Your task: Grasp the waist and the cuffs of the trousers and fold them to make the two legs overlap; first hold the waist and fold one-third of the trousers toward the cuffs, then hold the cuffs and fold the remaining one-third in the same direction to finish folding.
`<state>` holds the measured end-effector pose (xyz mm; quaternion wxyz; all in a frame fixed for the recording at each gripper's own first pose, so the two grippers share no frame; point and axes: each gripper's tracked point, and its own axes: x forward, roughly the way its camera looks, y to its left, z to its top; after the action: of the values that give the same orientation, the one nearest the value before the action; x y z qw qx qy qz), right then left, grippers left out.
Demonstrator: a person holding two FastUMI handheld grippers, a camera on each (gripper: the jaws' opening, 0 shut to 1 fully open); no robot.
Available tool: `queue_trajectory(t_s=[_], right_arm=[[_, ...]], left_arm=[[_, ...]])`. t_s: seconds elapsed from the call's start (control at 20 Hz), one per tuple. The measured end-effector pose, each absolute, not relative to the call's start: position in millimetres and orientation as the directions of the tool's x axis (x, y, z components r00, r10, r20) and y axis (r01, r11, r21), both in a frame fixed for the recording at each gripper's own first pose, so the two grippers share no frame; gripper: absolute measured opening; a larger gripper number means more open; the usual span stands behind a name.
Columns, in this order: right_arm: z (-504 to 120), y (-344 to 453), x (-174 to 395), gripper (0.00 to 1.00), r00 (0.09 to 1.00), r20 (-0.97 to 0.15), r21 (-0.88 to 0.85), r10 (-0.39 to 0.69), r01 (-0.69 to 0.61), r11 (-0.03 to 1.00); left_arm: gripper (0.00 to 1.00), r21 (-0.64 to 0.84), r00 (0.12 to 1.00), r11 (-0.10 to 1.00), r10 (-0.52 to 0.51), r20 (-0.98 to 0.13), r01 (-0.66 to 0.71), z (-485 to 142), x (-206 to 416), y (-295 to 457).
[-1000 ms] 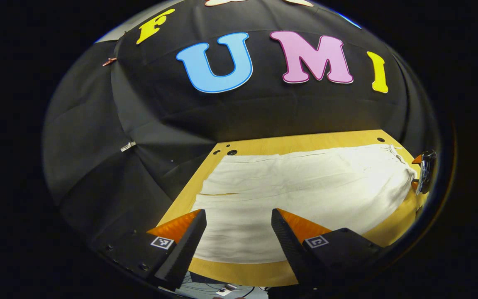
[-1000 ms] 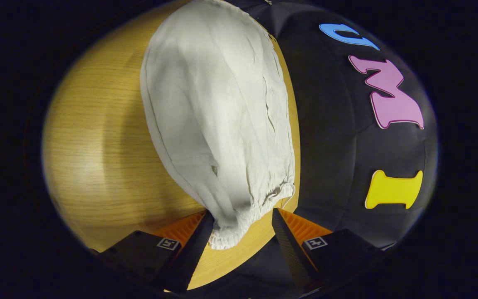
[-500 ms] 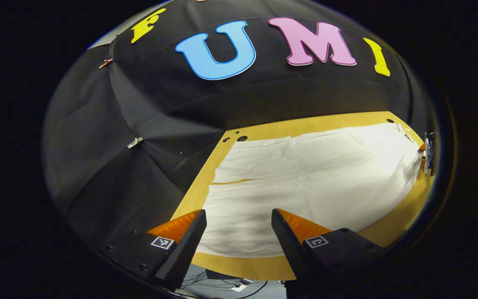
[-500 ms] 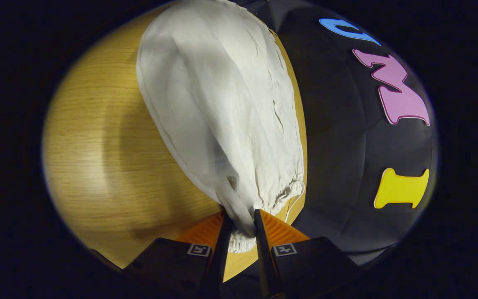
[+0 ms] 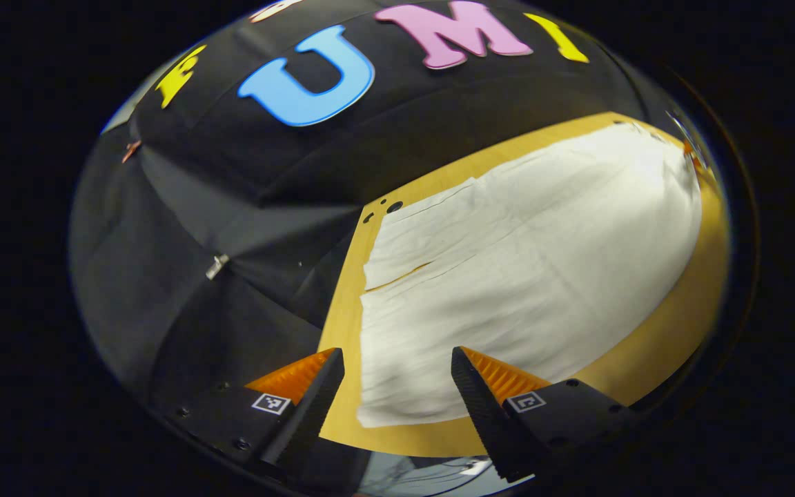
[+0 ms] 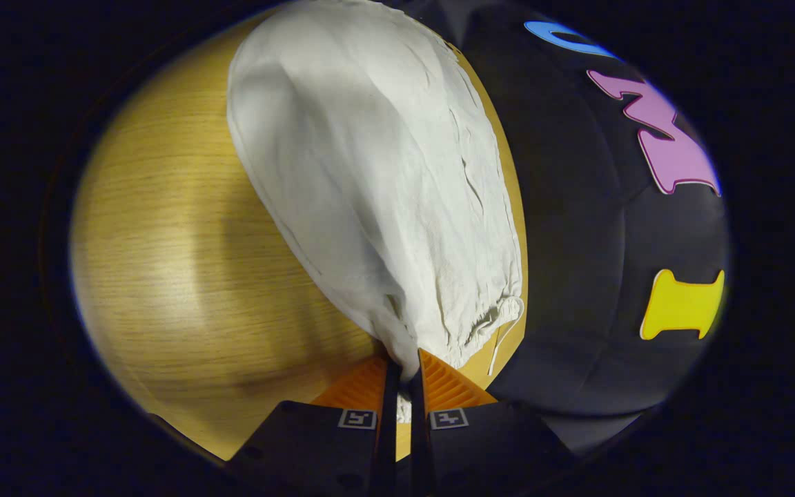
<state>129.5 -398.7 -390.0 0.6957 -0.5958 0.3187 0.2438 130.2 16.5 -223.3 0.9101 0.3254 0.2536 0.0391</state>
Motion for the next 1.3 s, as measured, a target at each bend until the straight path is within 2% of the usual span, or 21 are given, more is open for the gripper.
queue_trajectory(t_s=[0.15,0.4,0.6,0.75,0.95,1.05,1.3], right_arm=[[-388.8,-397.1,127.2,0.1,0.631,-0.775,-0.624,-0.036,-0.755,0.2],[-389.4,-396.9,124.1,0.05,0.541,-0.84,-0.532,-0.036,-0.809,0.249],[-390.9,-397.6,123.0,0.05,0.564,-0.824,-0.564,-0.048,-0.812,0.151],[-391.3,-398.3,121.7,0.05,0.558,-0.828,-0.561,-0.064,-0.816,0.144],[-392.4,-400.6,122.4,0.05,0.56,-0.824,-0.567,-0.085,-0.816,0.113],[-392.8,-400.4,122.1,0.05,0.559,-0.824,-0.567,-0.094,-0.817,0.11],[-391.6,-398.8,119.9,0.05,0.579,-0.809,-0.586,-0.103,-0.809,0.052]], left_arm=[[0.97,0.691,0.853,0.686,0.203,-0.482,0.227,-246.3,126.3,27.1],[0.96,0.728,0.785,0.487,0.128,-0.606,0.482,-284.9,122.9,51.2],[0.97,0.702,0.709,0.312,0.113,-0.696,0.64,-306.8,111.4,77.2],[0.96,0.649,0.647,0.206,0.084,-0.757,0.732,-316.7,106.0,84.7],[0.97,0.586,0.579,0.101,0.09,-0.81,0.804,-332.3,102.3,100.4],[0.96,0.587,0.581,0.07,0.086,-0.809,0.807,-336.6,107.9,102.6],[0.8,0.617,0.612,0.087,0.076,-0.787,0.782,-336.4,129.7,93.9]])
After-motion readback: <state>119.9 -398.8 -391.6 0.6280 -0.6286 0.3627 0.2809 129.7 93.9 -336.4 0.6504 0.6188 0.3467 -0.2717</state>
